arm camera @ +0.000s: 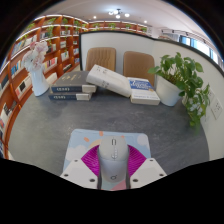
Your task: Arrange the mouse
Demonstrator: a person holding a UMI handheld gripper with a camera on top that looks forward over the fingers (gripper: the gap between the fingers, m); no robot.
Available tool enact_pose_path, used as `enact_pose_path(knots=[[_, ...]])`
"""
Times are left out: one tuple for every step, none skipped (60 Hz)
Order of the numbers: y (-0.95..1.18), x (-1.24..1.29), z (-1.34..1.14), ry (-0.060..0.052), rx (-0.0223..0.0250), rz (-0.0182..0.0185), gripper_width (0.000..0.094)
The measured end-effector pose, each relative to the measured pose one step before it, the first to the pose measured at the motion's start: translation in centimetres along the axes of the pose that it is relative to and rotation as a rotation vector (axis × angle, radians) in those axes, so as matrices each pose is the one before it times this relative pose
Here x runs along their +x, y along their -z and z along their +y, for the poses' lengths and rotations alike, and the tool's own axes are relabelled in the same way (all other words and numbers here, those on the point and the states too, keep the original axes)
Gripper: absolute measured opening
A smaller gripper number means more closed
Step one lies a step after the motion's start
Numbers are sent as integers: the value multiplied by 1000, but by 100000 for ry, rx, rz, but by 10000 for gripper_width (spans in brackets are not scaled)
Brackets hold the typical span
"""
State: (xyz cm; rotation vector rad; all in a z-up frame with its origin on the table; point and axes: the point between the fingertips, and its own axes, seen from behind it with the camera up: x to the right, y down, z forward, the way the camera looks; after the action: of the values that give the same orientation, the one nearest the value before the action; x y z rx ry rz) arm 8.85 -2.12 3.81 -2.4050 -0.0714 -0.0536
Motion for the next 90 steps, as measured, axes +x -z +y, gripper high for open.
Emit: enact_pose_path(knots=[[-335, -13, 603, -123, -976, -382, 319], [-310, -22, 553, -96, -880, -336, 320], [-297, -36, 531, -185, -895, -292, 320], [-196, -94, 416, -313, -1061, -185, 320], [-198, -107, 470, -395, -525, -261, 320], [-297, -78, 362, -332, -424, -466, 338], [-294, -41, 388, -419, -365, -335, 337], [-248, -10, 400, -506, -650, -227, 339], [-259, -30, 431, -391, -918, -151, 337], [-229, -50, 452, 0, -1064, -135, 338], [-126, -51, 563, 571, -1422, -145, 354], [-26, -16, -420, 335, 2472, 155, 354], [-38, 51, -155, -97, 1268, 291, 353], [-34, 0, 340, -264, -773, 60, 367], [178, 31, -102, -754, -22, -177, 367], [-119, -7, -76, -800, 771, -30, 379], [173, -78, 138, -589, -414, -117, 386], [-18, 5, -117, -459, 794, -151, 396], [-17, 2, 69, -94, 53, -155, 411], [18, 1, -10, 51, 253, -101, 423], [-5, 14, -55, 63, 388, 54, 436], [-4, 10, 44, -31, -146, -22, 448], [7, 35, -26, -153, 157, 119, 461], [-18, -2, -2, -262, 79, -24, 471], [-107, 67, 11, -492, -78, -157, 480], [47, -45, -1, -441, 110, -47, 489], [28, 6, 8, -290, 7, 3, 498], [8, -85, -4, -160, -34, -230, 505], [-101, -31, -110, -277, -253, -21, 516], [-3, -23, -6, -116, -296, 41, 522], [2, -28, 19, -31, -414, 129, 530], [43, -16, 43, 41, -613, 115, 546], [36, -36, 55, 152, -802, 101, 582], [97, -52, 140, 326, -1303, 103, 640], [133, -68, 184, 377, -1586, 56, 709], [165, -102, 106, 458, -1415, -116, 775], [202, -92, -19, 538, -872, -64, 822], [242, -114, -156, 674, -232, -222, 843], [262, -71, -264, 531, 254, 145, 847], [329, -113, -181, 267, 801, 314, 844], [342, -75, -333, 116, 625, 326, 841], [457, -118, -359, -83, 657, 255, 842], [472, -82, -411, -80, 722, 255, 843], [526, -71, -404, -145, 748, 304, 845], [535, -55, -425, -141, 822, 466, 844], [610, -67, -444, -98, 768, 429, 844], [840, -37, -579, -70, 620, 133, 846], [566, -182, -422, 31, 849, 281, 844], [642, -145, -469, -38, 895, 310, 846], [651, -106, -534, 53, 1147, 466, 846], [671, -80, -576, 171, 1323, 563, 847], [693, -93, -583, 166, 1318, 557, 844], [718, -150, -552, 123, 1158, 382, 845], [683, -178, -525, 93, 1057, 130, 846], [704, -204, -511, 99, 1009, -48, 845], [782, -229, -525, 88, 994, -157, 847], [681, -247, -518, 73, 1147, 8, 847], [651, -198, -552, 19, 1187, 155, 846], [632, -174, -530, 23, 1192, 210, 847], [628, -209, -447, 12, 1066, 239, 845], [635, -225, -381, 48, 857, 197, 847], [613, -246, -335, 37, 682, 117, 845], [596, -206, -348, -59, 737, 156, 847], [589, -187, -350, -159, 908, 273, 843], [586, -241, -315, -258, 1179, 281, 844], [565, -223, -356, -349, 1185, 233, 845], [447, -207, -237, -322, 1319, 189, 845], [553, -277, -457, -375, 754, 14, 846], [514, -250, -293, -237, 793, 23, 846], [455, -233, -216, -128, 621, -1, 844], [468, -244, -164, -38, 496, 18, 843], [463, -231, -117, 87, 463, 117, 842], [438, -186, -95, 209, 417, 197, 843], [451, -200, -45, 322, 303, 266, 843], [255, -265, 280, 304, 544, 289, 844], [438, -181, -131, 97, -8, -40, 844], [414, -217, -16, -39, 176, -142, 844], [335, -220, 6, 43, 202, -106, 842], [321, -216, 31, 259, 136, -18, 842], [288, -222, 67, 271, 64, -23, 842], [275, -233, 92, 158, 8, -141, 842], [244, -257, 107, 9, 0, -251, 843], [181, -331, 163, -64, 145, -184, 844], [270, -243, 89, 2, 148, -169, 845], [251, -253, 68, 66, 182, -110, 845], [202, -162, 129, 115, 190, -77, 845], [197, -174, 154, -19, -33, -30, 844], [203, -162, 101, 5, -96, 23, 844], [180, -133, 106, 54, -134, 35, 844], [160, -150, 104, 133, -91, -3, 843]])
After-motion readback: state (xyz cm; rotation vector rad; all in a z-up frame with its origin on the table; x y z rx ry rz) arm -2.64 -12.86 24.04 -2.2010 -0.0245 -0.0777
